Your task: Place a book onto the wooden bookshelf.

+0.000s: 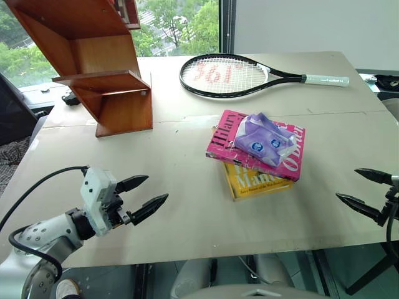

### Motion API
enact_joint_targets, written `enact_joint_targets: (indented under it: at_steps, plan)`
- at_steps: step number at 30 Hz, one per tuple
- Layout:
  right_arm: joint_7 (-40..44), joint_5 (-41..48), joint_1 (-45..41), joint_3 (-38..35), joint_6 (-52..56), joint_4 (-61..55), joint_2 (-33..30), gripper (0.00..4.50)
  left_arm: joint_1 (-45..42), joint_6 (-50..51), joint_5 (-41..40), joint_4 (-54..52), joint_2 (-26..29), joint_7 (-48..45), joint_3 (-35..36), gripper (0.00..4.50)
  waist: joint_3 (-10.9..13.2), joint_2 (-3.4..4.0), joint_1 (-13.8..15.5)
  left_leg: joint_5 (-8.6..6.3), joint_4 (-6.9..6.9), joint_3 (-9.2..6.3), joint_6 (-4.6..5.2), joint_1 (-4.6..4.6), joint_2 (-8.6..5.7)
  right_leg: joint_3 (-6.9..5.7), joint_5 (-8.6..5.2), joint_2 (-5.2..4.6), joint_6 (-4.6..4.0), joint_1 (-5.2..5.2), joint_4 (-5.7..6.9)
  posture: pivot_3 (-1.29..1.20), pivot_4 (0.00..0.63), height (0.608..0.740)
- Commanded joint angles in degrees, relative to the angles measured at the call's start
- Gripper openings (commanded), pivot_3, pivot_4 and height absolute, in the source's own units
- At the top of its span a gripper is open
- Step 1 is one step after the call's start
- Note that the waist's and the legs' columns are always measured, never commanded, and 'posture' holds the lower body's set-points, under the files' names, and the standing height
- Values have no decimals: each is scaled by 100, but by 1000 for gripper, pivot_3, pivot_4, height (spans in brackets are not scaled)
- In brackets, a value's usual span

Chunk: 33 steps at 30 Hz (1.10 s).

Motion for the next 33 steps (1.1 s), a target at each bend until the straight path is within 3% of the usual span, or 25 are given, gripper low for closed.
enact_joint_targets:
  at_steps: [1, 5, 10, 15, 21, 22, 24, 32, 33]
  plan:
    - [-323, 121, -235, -114, 26, -302, 137, 4468, -353, -13, -155, -96, 3, 138, 8, 4500, 0, 0, 0, 0, 0, 0, 0, 0, 0, 0, 0, 0, 0, 0, 0, 0, 150, 740]
    - [-888, 769, -908, 147, 681, -1193, 184, 4468, -1134, 41, -550, -335, -73, 341, -88, 4500, 5, 11, -1, 4, 11, -17, -8, -10, 0, -4, 2, 0, -1, -1, 3, 0, 150, 740]
    - [-1552, 1257, -2232, 1087, 1824, -1628, -123, 4468, -1092, 24, -923, -533, 333, -627, -150, 4500, 8, 4, -67, 3, 7, -1, -7, -2, 3, -1, 2, 10, -3, -6, 6, 0, 150, 740]
    - [-2084, 640, -3927, 2681, 2503, -1091, 58, 4468, -975, -181, -778, -563, 494, -1003, -298, 4500, 12, 6, -58, 3, -2, -5, -6, -19, 5, -10, 2, 6, -5, -24, -1, 0, 150, 740]
    - [-2011, -385, -5349, 4225, 2635, 437, 618, 4468, -891, -169, -846, -640, 451, -951, -250, 4500, 13, 5, -12, 3, -5, -4, -5, -35, 1, -11, 3, 3, -6, -42, -3, 0, 150, 740]
    - [-1881, -514, -5452, 4416, 2622, 663, 625, 3977, -857, -177, -855, -661, 437, -928, -212, 4500, 13, 5, -10, 3, -6, -4, -5, -41, 0, -11, 3, 3, -6, -48, -3, 0, 150, 740]
    - [-1690, -587, -5557, 4538, 2652, 859, 607, 3696, -790, -176, -881, -739, 426, -878, -144, 4500, 13, 5, -10, 3, -7, -5, -4, -43, -1, -12, 3, 2, -6, -50, -4, 0, 150, 740]
    - [-1569, -407, -5459, 3926, 2717, 665, 635, 157, -771, -164, -993, -933, 374, -652, -227, 4500, 10, 3, -3, 2, -9, -7, -3, -43, -2, -13, 3, 1, -6, -49, -4, 0, 150, 740]
    - [-1641, -275, -5388, 3653, 2779, 598, 668, 72, -832, -159, -1014, -934, 373, -634, -278, 4500, 10, 3, 2, 2, -9, -8, -3, -43, -2, -14, 3, 1, -6, -49, -4, 0, 150, 740]
